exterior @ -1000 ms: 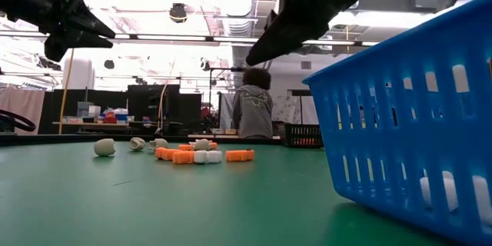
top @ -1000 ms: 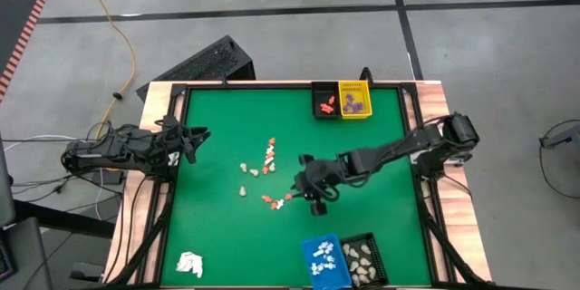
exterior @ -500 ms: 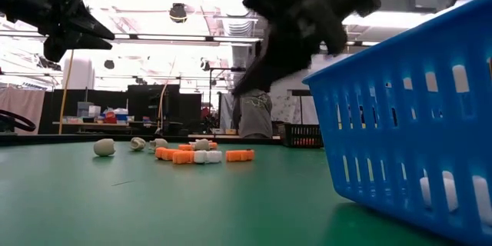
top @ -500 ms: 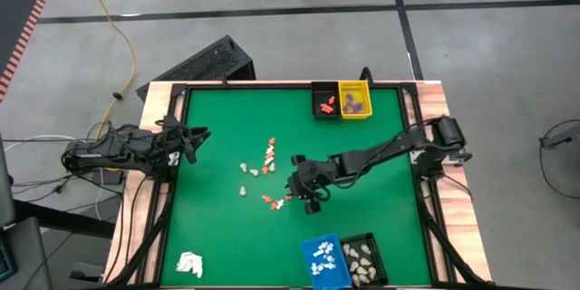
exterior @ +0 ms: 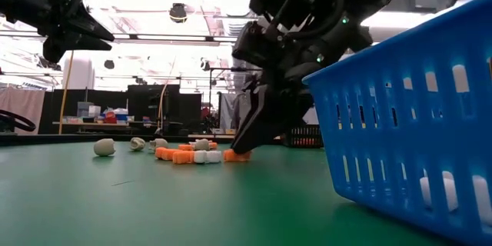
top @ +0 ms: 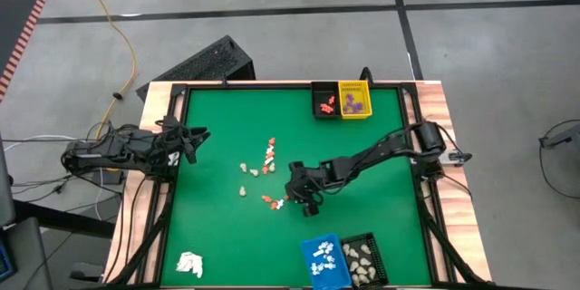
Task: Sort Halloween decoration
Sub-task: Put the orange skeleton toy into the top black basket
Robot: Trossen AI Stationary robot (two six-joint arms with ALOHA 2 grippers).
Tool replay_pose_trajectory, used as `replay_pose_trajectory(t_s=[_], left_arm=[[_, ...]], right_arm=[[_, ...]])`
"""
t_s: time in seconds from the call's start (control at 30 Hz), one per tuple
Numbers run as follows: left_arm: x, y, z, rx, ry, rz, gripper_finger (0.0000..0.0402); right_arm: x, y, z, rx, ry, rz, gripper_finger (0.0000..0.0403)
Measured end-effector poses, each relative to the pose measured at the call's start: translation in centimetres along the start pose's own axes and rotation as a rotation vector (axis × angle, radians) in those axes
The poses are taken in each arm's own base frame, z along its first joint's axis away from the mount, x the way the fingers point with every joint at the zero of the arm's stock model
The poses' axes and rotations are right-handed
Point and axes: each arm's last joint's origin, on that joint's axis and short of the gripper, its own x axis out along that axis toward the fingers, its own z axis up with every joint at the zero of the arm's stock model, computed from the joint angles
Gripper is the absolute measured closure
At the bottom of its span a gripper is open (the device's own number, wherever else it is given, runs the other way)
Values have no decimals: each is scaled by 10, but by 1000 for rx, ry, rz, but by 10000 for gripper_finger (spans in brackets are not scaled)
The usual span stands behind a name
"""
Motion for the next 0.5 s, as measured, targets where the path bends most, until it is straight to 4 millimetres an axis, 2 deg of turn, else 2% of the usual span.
replay_pose_trajectory(t_s=[0.3,0.5], left_arm=[[0,0,0,-15,1,3,281],[0,0,0,-20,4,4,281]], right_arm=[[5,1,-5,8,29,11,300],[5,0,-6,39,37,9,346]])
